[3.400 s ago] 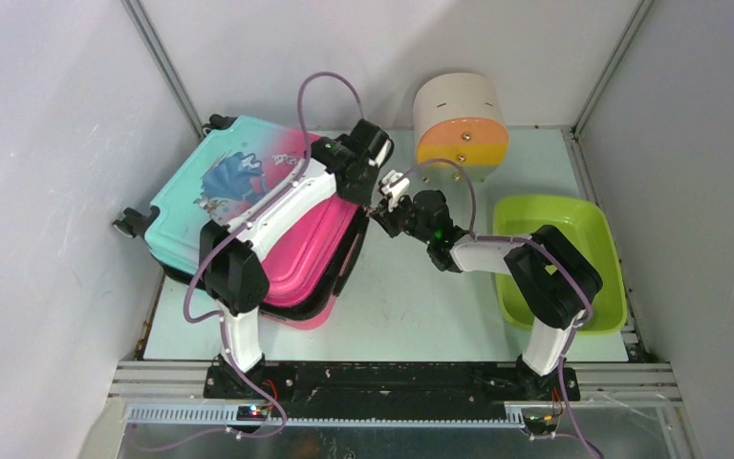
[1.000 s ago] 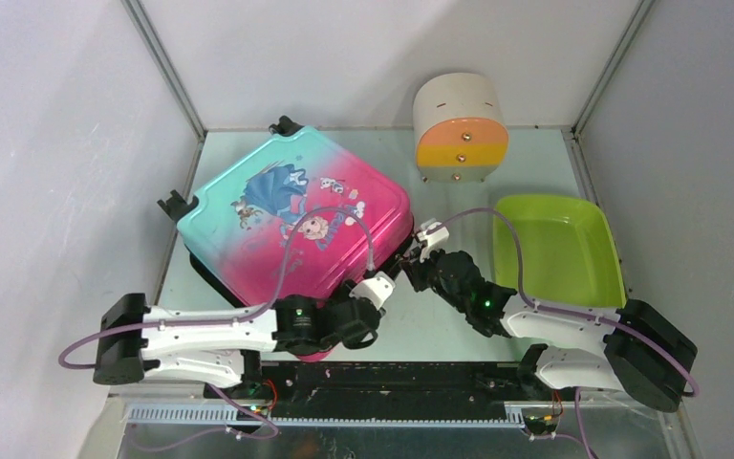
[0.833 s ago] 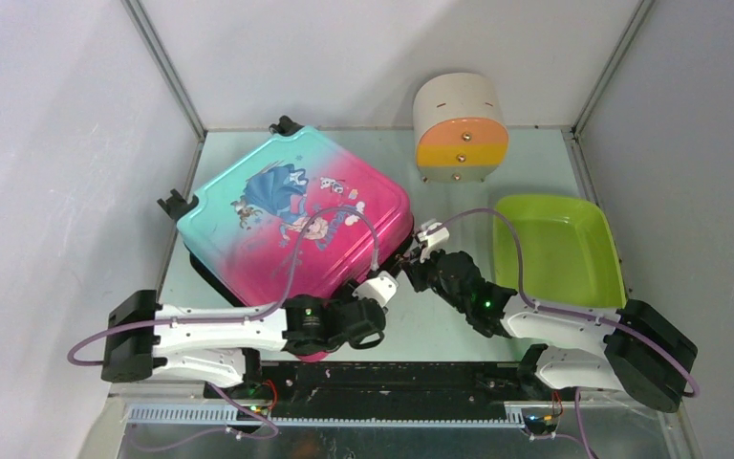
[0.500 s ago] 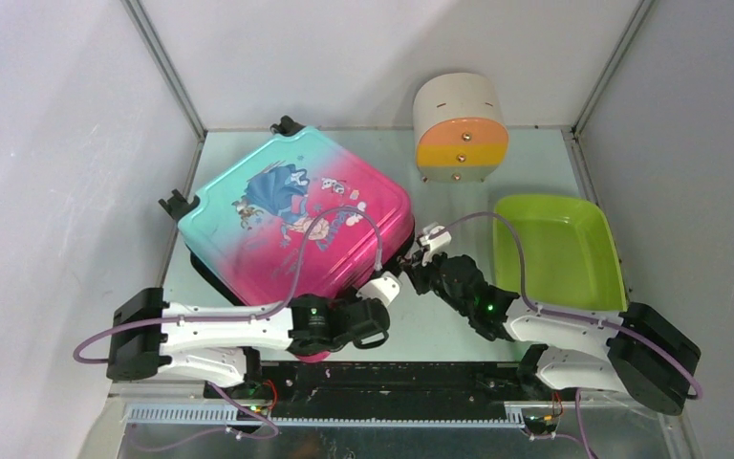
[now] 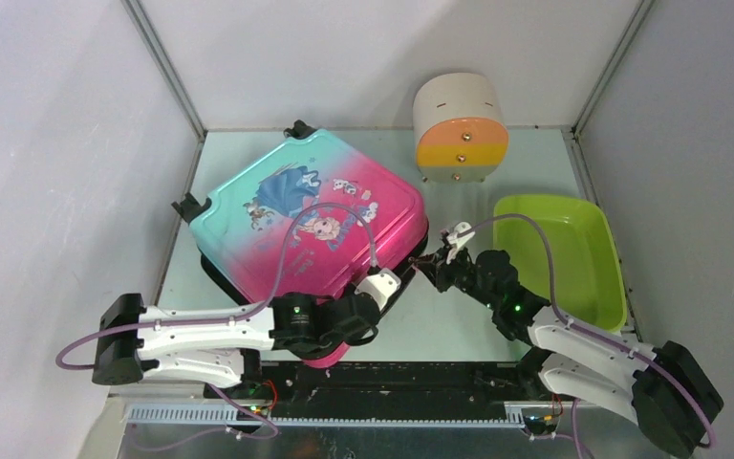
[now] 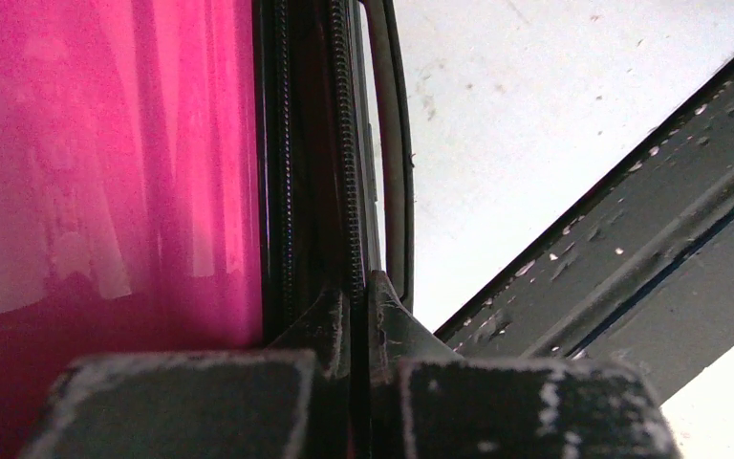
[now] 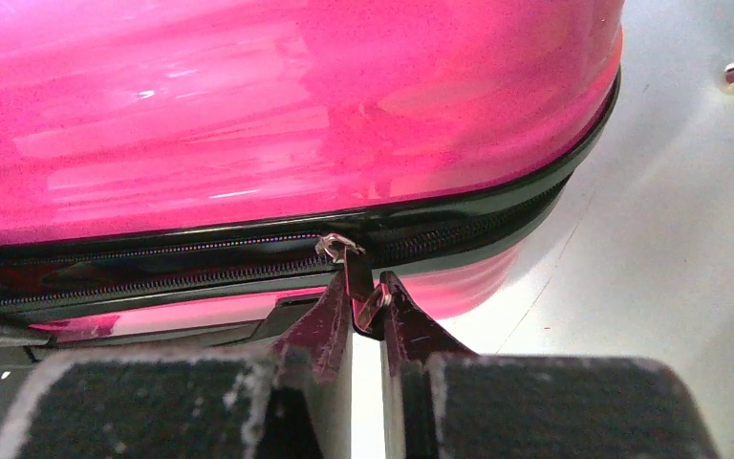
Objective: Open, take out, and arrange the luggage
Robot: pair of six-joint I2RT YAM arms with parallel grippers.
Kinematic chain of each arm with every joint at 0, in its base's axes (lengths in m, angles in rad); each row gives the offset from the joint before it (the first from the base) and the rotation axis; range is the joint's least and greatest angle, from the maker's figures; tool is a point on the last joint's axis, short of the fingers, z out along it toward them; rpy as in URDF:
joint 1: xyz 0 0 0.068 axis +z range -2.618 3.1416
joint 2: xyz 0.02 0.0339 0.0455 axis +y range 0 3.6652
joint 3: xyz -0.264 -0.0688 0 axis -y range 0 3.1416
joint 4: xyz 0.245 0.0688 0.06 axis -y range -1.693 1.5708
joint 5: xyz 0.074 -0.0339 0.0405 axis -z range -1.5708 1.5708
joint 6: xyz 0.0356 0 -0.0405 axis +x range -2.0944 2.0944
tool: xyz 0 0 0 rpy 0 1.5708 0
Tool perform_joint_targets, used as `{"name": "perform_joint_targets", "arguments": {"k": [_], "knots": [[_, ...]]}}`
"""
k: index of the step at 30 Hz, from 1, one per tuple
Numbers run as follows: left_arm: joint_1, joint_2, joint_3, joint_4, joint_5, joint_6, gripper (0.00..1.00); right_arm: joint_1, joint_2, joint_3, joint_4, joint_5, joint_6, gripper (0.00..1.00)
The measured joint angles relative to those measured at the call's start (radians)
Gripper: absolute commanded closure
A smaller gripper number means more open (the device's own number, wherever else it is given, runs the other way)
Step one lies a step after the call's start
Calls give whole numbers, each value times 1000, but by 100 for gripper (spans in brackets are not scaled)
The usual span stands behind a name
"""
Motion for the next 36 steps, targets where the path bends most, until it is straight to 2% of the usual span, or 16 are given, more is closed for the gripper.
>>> {"name": "perform_joint_targets", "arguments": {"k": [6,10,16,20,26,27,28,30,33,36], "knots": [[0,-10,-2,38,17,15,100,-134,-32,0,-36,-205,-20,100],[0,-10,-2,50,26,19,100,-191,-46,0,-51,-293,-52,100],[-2,-10,-2,66,34,18,100,-344,-120,-11,-113,-443,-80,100],[-20,-10,-29,-50,61,23,100,-544,-209,4,-26,-297,-82,100],[-29,-17,-34,-76,70,25,100,-566,-204,31,82,-206,-39,99],[-29,-17,-34,-76,71,25,100,-566,-192,31,84,-207,-31,96],[-29,-18,-34,-76,72,26,100,-566,-182,31,79,-214,-25,88],[-27,-19,-34,-76,74,26,99,-567,-173,31,51,-254,-6,77],[-2,-26,-34,-77,96,34,100,-552,-181,31,3,-334,13,67],[47,-53,-34,-83,158,61,100,-476,-198,31,-51,-393,-2,58]]}}
